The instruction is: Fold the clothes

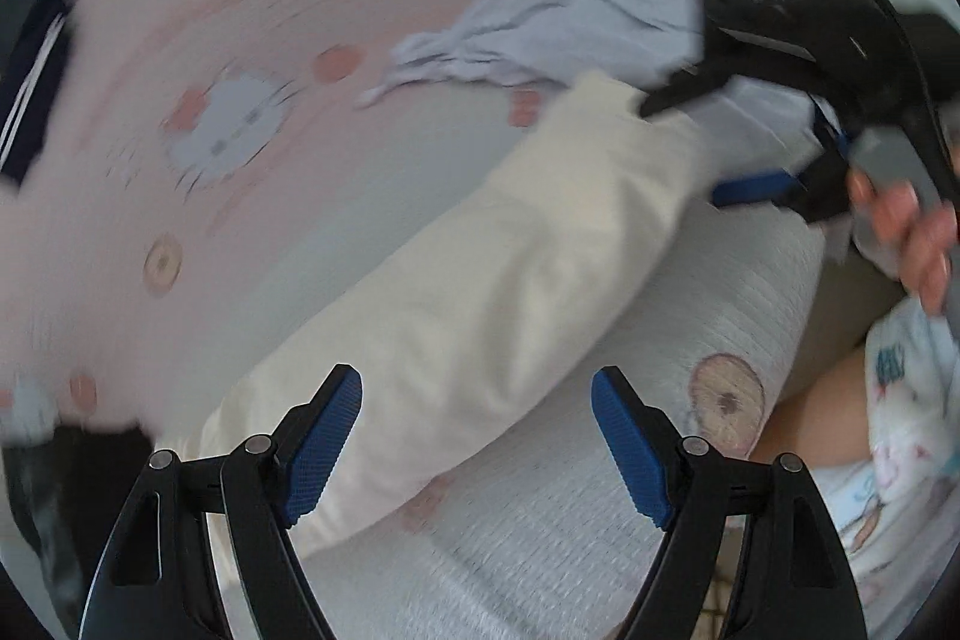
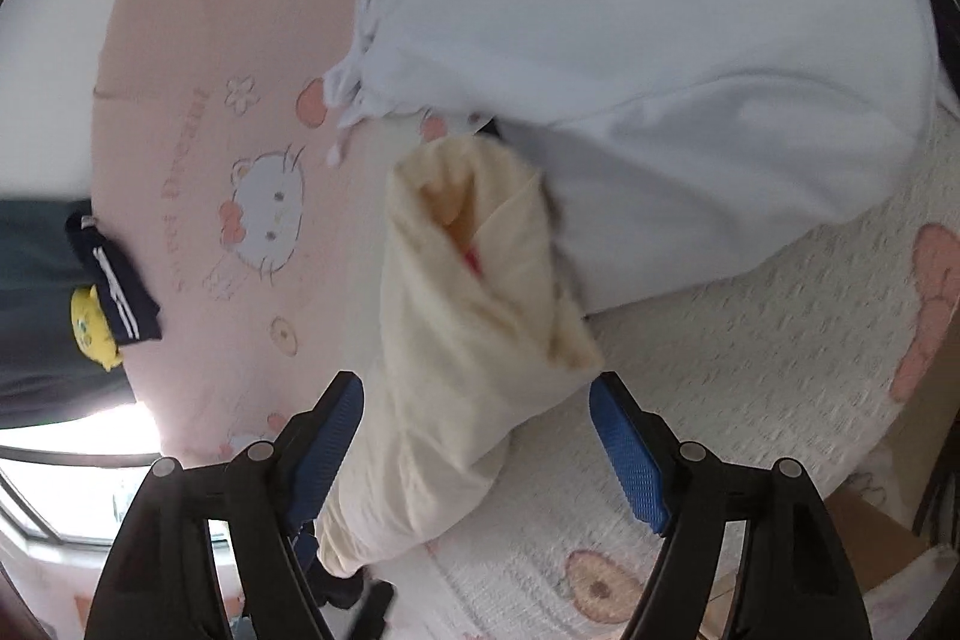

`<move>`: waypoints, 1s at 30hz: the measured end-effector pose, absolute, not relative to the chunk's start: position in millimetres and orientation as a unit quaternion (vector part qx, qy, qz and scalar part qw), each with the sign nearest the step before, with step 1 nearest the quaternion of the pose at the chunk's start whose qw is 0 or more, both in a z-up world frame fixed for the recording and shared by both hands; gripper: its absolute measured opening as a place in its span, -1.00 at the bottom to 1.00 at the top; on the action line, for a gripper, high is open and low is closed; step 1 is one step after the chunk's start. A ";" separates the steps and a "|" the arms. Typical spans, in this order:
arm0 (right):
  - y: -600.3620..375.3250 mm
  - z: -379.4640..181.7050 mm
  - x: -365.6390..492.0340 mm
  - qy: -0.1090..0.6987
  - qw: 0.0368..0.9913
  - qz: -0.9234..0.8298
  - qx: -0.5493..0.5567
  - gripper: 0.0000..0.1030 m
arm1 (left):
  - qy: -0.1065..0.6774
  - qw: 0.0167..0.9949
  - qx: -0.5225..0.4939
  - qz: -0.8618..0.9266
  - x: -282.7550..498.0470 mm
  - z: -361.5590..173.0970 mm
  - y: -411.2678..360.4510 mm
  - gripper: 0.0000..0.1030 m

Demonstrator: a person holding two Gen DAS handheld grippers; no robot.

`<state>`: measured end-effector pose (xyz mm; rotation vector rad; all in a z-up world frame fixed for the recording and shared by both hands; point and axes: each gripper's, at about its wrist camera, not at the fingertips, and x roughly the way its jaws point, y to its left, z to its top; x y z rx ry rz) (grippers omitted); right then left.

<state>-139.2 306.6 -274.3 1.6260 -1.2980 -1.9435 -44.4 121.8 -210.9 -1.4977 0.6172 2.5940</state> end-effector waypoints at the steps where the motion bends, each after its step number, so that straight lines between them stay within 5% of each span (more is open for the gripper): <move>1: 307.6 -277.2 -140.2 -0.460 0.148 -0.669 0.565 0.51 | 0.218 0.049 -0.489 0.843 -45.4 -214.8 127.6 0.52; 11: 298.6 -314.0 -151.1 -0.552 0.155 -0.586 0.572 0.50 | 0.371 0.087 -0.446 0.810 -53.1 -247.1 171.6 0.52; 21: 296.1 -326.5 -169.1 -0.576 0.164 -0.579 0.553 0.50 | 0.283 0.104 -0.435 0.848 -81.7 -250.3 164.3 0.51; 24: 294.2 -324.3 -170.2 -0.566 0.165 -0.588 0.554 0.50 | 0.261 0.090 -0.456 0.846 -92.0 -254.9 158.2 -0.11; 30: 284.2 -312.1 -175.0 -0.499 0.155 -0.640 0.563 0.14 | 0.204 0.098 -0.467 0.855 -97.8 -259.4 142.6 -0.23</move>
